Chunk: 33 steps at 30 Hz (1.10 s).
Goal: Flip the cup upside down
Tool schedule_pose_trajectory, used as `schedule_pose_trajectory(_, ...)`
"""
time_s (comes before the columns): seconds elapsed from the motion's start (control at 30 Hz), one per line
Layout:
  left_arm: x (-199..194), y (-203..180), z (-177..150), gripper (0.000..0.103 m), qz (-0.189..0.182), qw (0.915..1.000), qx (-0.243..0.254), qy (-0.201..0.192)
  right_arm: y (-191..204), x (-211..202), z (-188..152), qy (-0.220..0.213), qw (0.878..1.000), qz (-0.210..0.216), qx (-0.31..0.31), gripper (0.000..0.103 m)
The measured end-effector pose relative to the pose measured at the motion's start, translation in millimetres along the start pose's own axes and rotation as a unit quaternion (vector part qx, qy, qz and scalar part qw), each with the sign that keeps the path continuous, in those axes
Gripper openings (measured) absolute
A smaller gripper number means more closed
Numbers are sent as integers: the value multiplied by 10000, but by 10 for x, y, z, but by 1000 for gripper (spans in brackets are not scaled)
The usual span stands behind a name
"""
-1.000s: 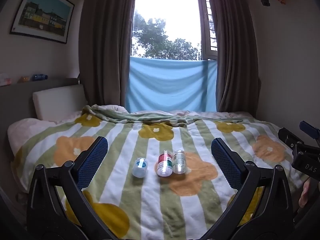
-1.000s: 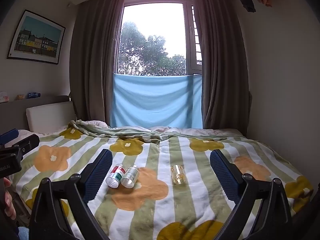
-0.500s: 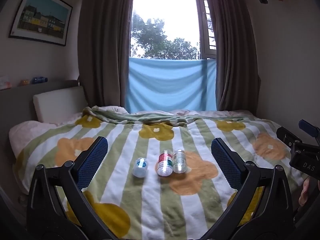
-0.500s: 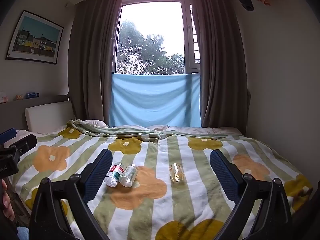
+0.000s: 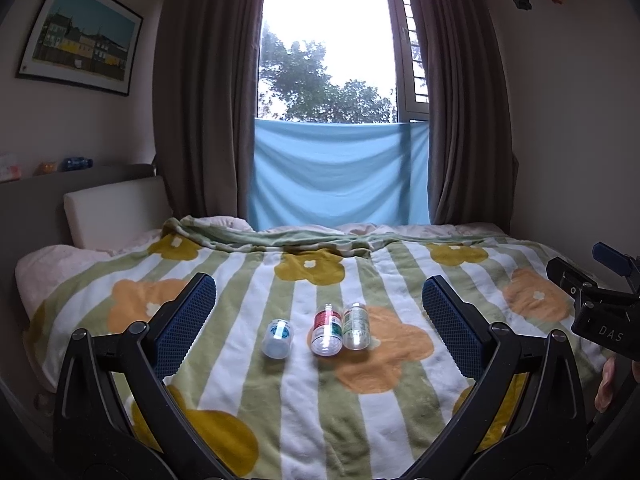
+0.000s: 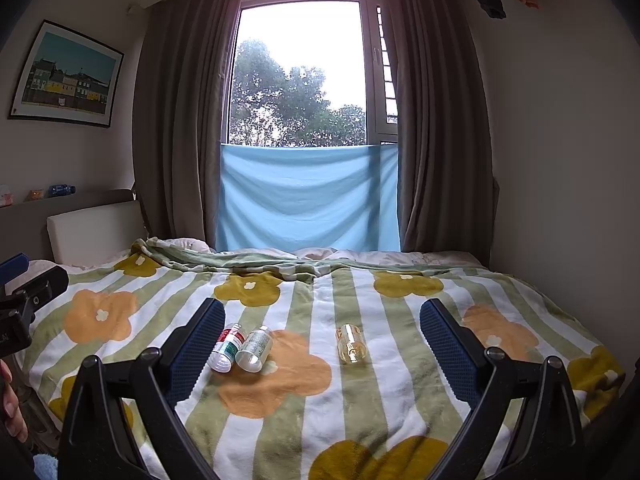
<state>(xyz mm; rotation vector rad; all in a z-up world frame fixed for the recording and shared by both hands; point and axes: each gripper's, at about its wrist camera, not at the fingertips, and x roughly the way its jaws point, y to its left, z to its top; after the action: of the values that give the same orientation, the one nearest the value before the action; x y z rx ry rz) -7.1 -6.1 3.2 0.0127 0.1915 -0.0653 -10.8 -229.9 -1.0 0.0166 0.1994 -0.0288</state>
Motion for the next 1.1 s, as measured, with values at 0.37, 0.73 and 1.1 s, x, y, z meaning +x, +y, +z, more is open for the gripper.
schedule_pose_trajectory(0.37, 31, 36, -30, 103, -93, 9999, -108, 92, -46, 34, -22, -11, 10000, -33, -2, 98)
schedule_pose_trajectory(0.73, 89, 66, -32, 103, -108, 9996, -205, 140, -29, 38, -9, -53, 10000, -13, -50, 98)
schedule_pose_trajectory(1.1, 123, 80, -37, 103, -95, 9995, -234, 164, -29, 42, -7, -52, 10000, -23, -57, 98)
